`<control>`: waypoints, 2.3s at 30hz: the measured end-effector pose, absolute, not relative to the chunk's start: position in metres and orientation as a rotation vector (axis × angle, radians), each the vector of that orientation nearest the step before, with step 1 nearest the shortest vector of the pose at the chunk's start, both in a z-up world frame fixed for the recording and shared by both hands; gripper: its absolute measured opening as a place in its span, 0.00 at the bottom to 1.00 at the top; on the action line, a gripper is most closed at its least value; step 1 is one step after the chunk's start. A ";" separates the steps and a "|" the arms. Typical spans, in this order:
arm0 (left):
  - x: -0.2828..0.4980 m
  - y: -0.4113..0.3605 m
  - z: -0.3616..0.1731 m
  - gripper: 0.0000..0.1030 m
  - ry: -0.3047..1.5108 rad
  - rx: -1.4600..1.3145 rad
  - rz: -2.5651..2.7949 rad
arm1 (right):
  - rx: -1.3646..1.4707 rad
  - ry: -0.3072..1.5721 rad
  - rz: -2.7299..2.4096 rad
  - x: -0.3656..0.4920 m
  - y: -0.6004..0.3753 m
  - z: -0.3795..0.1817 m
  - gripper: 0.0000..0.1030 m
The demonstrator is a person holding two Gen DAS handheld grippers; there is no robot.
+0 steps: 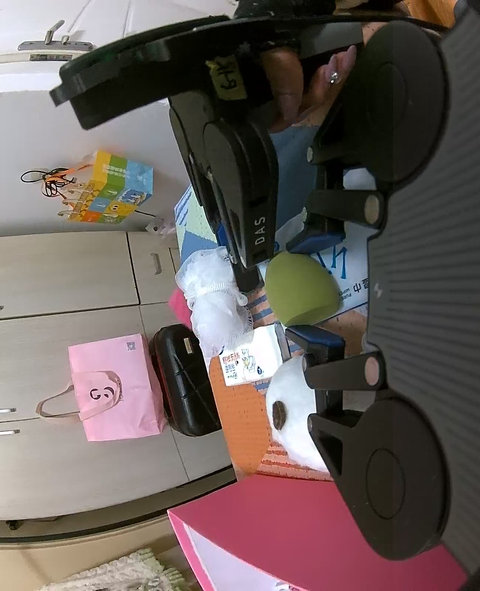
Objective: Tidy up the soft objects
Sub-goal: 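Lift the mesh puff with the right tool while the left tool grips and lifts the green sponge, then carry the mesh puff and green sponge with both tools over the pink box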
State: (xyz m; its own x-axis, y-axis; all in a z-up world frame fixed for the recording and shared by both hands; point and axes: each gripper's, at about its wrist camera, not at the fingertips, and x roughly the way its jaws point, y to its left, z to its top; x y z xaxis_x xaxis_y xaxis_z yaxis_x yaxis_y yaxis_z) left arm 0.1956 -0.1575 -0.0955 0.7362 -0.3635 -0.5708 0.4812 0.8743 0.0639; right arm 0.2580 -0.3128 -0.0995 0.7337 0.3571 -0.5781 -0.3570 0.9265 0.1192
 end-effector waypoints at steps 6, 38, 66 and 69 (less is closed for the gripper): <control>0.190 -0.153 -0.090 0.40 0.567 0.201 -0.455 | -0.010 0.601 0.349 0.243 -0.316 -0.090 0.17; 0.136 -0.105 -0.063 0.40 0.660 0.111 -0.498 | -0.124 0.648 0.299 0.106 -0.312 -0.073 0.17; 0.102 0.001 -0.053 0.40 0.930 0.022 -0.495 | -0.147 0.810 0.605 0.056 -0.236 -0.023 0.17; 0.093 0.015 -0.037 0.40 0.890 0.062 -0.464 | -0.164 0.799 0.648 0.057 -0.222 -0.012 0.17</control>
State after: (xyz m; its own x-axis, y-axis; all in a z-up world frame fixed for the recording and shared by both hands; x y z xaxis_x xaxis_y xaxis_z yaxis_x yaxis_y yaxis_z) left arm 0.0926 0.0154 -0.0369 0.5376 -0.3640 -0.7606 0.4150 0.8995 -0.1371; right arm 0.0567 -0.2219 -0.0124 0.5169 0.4777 -0.7104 -0.5970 0.7959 0.1008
